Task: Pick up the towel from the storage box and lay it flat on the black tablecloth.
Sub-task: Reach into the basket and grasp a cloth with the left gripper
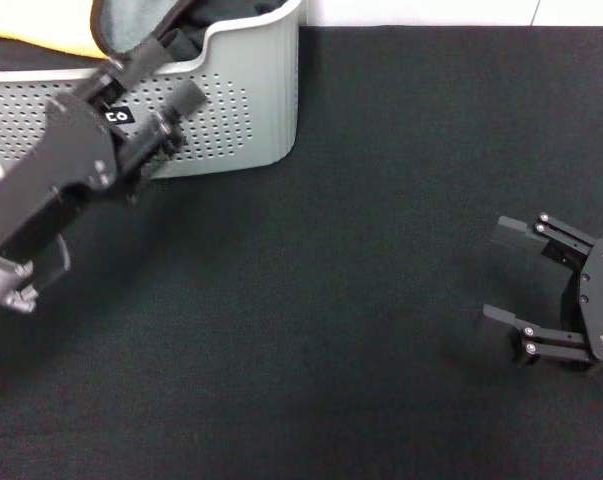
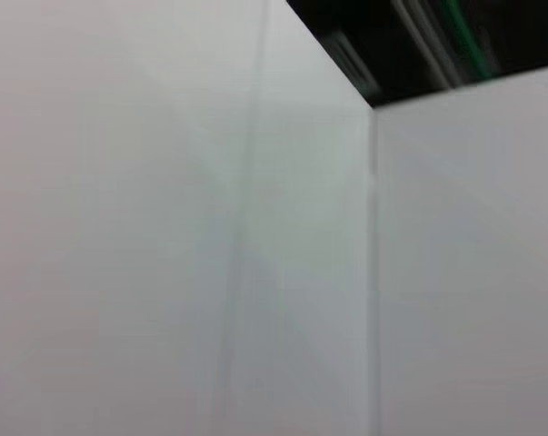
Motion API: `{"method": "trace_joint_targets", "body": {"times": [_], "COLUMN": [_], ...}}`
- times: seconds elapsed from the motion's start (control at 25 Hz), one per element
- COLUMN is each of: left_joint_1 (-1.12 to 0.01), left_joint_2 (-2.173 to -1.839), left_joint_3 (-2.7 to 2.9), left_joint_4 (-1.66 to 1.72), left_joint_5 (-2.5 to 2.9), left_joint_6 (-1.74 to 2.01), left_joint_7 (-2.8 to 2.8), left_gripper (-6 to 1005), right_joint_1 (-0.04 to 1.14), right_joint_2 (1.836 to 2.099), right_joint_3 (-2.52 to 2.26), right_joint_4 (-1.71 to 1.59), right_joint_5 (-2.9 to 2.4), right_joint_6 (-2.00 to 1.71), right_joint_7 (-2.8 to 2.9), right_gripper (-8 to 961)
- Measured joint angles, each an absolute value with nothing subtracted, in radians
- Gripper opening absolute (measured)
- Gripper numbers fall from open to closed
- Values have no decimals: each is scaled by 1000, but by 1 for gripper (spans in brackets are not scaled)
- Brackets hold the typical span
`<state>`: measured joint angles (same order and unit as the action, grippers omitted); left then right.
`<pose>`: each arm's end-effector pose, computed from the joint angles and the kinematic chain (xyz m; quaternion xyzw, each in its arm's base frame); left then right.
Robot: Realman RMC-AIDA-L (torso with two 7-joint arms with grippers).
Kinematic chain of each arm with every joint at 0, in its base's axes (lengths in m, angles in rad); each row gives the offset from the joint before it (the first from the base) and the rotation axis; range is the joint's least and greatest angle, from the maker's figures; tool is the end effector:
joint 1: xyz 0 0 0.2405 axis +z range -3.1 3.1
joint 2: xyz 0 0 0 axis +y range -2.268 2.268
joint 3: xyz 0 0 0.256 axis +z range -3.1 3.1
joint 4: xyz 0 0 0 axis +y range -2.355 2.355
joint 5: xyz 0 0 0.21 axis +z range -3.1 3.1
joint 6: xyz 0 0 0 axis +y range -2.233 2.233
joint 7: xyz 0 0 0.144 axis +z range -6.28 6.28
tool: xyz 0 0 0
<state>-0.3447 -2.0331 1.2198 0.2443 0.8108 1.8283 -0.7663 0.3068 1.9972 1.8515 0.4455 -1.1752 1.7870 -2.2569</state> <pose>-0.2629 0.2660 0.0184 -0.7769 -0.0996 -0.5530 0.2839 0.2594 0.2470 -0.0043 -0.8858 0.0699 0.4440 0.1157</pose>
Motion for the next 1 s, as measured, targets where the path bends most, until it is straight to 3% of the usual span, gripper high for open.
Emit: {"method": "trace_joint_targets", "body": {"times": [0.4, 1.0], "left_joint_1": [-341, -190], "left_joint_2": [-2052, -2007], "left_joint_3": [1030, 863], "left_joint_4": [328, 750], "left_joint_5": [809, 874], "left_joint_6": [1726, 1314], "left_joint_7": [-713, -1069], "left_gripper": [544, 536], "right_joint_1": [314, 349], "right_joint_2": [1997, 1997], "right_joint_3": [1851, 1851], "right_joint_4": [442, 441], "right_joint_5": [-1175, -1175], "right_joint_6": [1778, 1741], "right_joint_7": [-2269, -2270], "right_gripper": [885, 884]}}
